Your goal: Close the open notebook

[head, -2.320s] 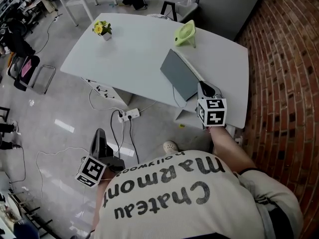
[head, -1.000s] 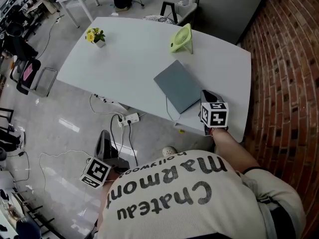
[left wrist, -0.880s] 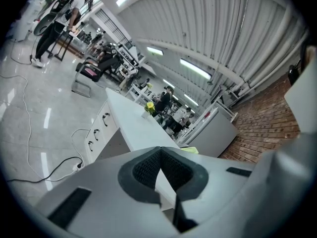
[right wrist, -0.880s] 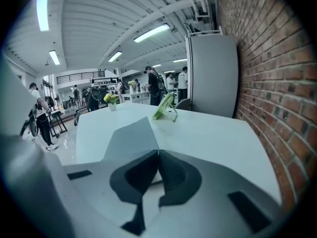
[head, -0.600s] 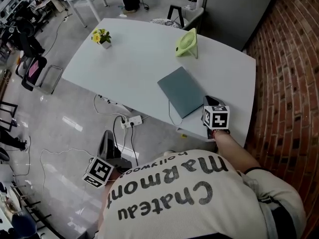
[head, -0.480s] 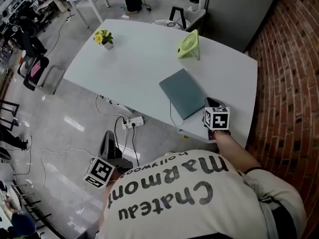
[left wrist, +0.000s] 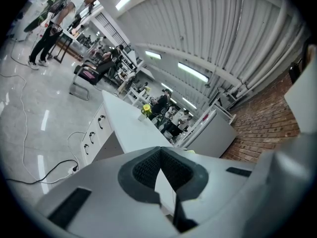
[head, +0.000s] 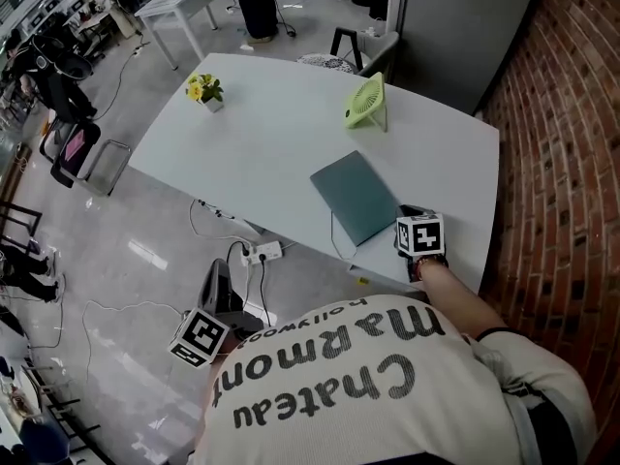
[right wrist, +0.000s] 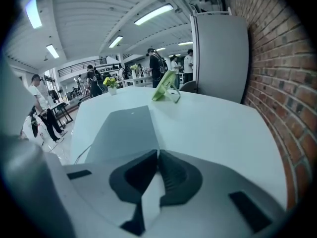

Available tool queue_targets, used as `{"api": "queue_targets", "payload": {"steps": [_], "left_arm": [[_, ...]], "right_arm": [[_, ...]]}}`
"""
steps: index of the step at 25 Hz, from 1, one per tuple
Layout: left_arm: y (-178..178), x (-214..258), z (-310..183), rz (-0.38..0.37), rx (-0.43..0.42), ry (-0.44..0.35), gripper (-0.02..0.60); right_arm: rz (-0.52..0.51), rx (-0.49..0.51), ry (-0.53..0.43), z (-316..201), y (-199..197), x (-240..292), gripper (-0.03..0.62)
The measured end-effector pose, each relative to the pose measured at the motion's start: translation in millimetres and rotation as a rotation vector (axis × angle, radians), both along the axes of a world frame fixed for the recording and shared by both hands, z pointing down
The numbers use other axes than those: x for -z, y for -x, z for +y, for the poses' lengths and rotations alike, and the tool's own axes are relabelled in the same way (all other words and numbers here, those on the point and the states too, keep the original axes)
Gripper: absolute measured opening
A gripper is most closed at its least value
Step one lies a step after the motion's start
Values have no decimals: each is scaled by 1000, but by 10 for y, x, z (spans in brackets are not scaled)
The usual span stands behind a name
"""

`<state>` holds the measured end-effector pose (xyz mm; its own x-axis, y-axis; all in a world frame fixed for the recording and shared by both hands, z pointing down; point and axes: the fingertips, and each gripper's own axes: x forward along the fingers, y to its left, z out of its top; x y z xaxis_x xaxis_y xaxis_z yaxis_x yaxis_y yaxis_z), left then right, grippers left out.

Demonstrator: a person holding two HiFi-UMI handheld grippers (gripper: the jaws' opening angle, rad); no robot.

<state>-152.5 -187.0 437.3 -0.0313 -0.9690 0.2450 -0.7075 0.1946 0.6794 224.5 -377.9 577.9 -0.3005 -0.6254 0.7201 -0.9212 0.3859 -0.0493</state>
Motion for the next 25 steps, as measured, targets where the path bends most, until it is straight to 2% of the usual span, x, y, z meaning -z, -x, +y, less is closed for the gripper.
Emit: {"api": "queue_targets", "payload": {"steps": [5,9,15,19,22,25], "left_arm": [[40,35,79,-5,17,-5,2],[149,14,265,-3,47,8,2],[346,-66,569,42,74,31,2],[470,17,719,32,56,27,2],[675,102,893,2,63,22,2],[808,152,1023,8,62,16,2]], "right_arm": [[27,0,8,-9,2,-15,21],[38,-37,12,-21,-19,-5,22],[-6,-97,5,-33,9,10,21],[5,-146,10,9,-49,33,59],[-47,-221,39,149,-20,85,81],[-96,-260,46,347,130,179,85]]}}
